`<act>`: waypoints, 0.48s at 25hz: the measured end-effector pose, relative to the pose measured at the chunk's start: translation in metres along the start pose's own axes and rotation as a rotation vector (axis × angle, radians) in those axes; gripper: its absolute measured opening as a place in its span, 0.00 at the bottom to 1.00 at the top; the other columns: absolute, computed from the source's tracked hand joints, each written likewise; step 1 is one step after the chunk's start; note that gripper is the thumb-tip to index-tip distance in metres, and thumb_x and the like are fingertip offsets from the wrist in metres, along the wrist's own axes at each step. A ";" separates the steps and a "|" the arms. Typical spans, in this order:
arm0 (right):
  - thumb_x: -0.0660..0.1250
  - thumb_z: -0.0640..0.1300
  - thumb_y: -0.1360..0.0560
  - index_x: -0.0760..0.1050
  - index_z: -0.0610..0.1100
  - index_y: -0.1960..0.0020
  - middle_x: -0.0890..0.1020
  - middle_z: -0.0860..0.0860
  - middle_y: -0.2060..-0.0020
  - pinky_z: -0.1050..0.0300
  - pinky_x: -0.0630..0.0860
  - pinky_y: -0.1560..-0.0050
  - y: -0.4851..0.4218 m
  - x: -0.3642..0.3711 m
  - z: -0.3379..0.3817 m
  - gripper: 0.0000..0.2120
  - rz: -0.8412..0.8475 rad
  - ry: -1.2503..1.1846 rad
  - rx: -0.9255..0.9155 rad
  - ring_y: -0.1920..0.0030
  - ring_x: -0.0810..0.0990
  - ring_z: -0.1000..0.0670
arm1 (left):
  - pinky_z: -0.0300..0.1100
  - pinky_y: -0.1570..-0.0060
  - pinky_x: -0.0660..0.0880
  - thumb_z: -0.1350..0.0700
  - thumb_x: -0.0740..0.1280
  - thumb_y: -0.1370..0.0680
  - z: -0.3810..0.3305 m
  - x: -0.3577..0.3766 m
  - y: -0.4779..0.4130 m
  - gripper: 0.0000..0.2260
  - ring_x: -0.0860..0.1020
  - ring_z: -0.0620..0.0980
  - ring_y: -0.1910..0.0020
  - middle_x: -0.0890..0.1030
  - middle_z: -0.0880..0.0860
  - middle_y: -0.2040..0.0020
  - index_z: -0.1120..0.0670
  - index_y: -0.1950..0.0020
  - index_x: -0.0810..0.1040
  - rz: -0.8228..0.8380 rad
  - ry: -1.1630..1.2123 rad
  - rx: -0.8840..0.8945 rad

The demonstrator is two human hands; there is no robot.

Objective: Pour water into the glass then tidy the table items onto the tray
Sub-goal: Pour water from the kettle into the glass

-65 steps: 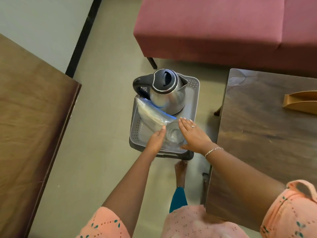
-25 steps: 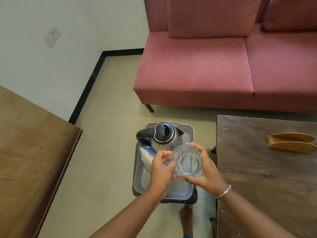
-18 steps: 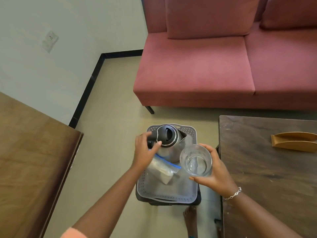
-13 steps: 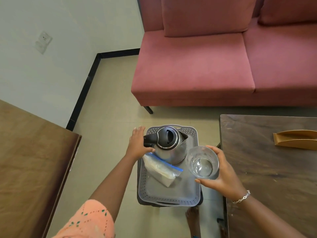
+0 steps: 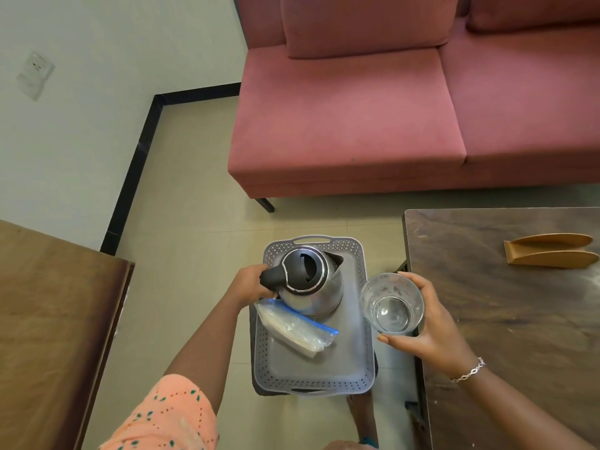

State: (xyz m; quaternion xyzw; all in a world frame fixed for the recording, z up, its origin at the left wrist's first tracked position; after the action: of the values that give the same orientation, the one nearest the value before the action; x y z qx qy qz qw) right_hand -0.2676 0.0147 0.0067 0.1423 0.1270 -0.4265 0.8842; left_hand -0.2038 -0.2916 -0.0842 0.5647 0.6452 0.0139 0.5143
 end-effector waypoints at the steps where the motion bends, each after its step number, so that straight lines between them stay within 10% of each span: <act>1: 0.75 0.56 0.48 0.57 0.74 0.43 0.70 0.73 0.44 0.79 0.66 0.47 0.000 -0.002 0.000 0.41 -0.005 0.001 0.003 0.43 0.72 0.67 | 0.39 0.65 0.69 0.57 0.72 0.41 0.002 0.003 0.006 0.19 0.74 0.51 0.60 0.79 0.55 0.58 0.58 0.51 0.79 0.012 0.027 0.005; 12: 0.75 0.56 0.48 0.57 0.72 0.42 0.70 0.72 0.43 0.77 0.67 0.46 0.016 -0.026 0.006 0.41 -0.074 0.017 -0.024 0.43 0.72 0.65 | 0.53 0.62 0.80 0.57 0.69 0.42 0.025 0.027 0.080 0.11 0.76 0.53 0.65 0.77 0.55 0.66 0.51 0.60 0.77 -0.143 0.343 -0.027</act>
State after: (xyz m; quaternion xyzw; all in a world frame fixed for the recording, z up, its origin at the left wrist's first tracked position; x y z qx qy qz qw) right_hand -0.2698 0.0406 0.0234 0.1305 0.1447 -0.4561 0.8683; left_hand -0.1254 -0.2568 -0.0652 0.4997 0.7618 0.0820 0.4041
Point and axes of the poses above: each hand's wrist, its own y-axis away from the middle knuckle, its own x-axis out of the palm, z = x × y, the point moved 9 cm from there along -y, towards the middle knuckle
